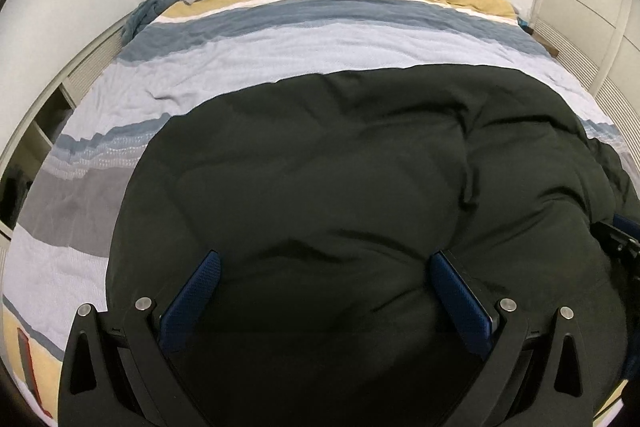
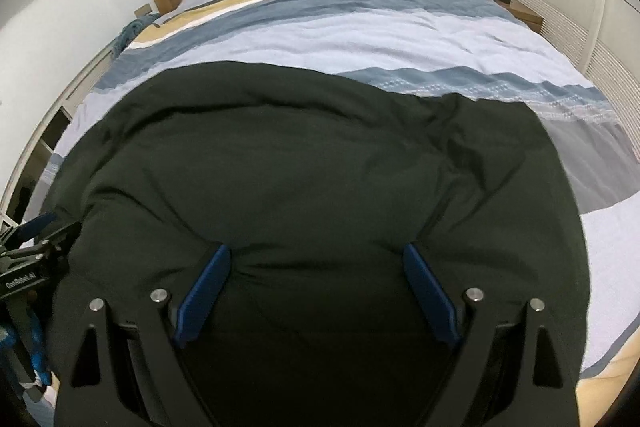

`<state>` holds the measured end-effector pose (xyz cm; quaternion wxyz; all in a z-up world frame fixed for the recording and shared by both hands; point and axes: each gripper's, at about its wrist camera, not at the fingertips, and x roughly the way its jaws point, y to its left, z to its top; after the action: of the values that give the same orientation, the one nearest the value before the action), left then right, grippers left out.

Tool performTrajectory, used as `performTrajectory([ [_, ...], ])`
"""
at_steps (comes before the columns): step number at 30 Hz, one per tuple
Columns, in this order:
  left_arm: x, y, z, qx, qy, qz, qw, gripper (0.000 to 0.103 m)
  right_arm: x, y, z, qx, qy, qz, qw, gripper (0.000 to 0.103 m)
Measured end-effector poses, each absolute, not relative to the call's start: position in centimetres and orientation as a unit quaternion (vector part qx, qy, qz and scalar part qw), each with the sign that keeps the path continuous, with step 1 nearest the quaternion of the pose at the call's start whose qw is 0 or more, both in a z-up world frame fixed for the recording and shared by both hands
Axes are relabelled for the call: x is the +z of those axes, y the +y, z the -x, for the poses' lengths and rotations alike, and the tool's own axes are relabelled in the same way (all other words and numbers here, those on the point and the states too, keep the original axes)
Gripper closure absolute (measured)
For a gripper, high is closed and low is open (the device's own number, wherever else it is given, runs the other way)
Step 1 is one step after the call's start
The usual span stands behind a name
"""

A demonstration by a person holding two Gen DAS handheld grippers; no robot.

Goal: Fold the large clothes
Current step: 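Press and smooth the folded coat flat with both grippers, then grasp the coat bundle with both grippers and lift it off the bed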

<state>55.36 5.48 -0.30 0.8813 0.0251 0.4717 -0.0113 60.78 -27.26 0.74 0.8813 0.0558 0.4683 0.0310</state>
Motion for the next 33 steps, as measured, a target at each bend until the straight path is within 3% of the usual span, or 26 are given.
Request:
performTrajectory([
  [18, -0.4, 7.6, -53.8, 0.007, 0.503, -0.008, 0.864, 0.0, 1.2, -33.8, -59.6, -0.049, 0.507, -0.035, 0.86, 0.015],
  [26, 1.1, 10.7, -48.6, -0.023, 0.487, 0.07, 0.87, 0.001, 4.0, -32.2, -54.9, 0.001, 0.494, -0.055, 0.868, 0.015],
  [33, -1.6, 13.4, -45.3, -0.008, 0.521, 0.091, 0.849, 0.001, 1.5, -32.3, -52.0, 0.007, 0.518, -0.073, 0.852, 0.015],
])
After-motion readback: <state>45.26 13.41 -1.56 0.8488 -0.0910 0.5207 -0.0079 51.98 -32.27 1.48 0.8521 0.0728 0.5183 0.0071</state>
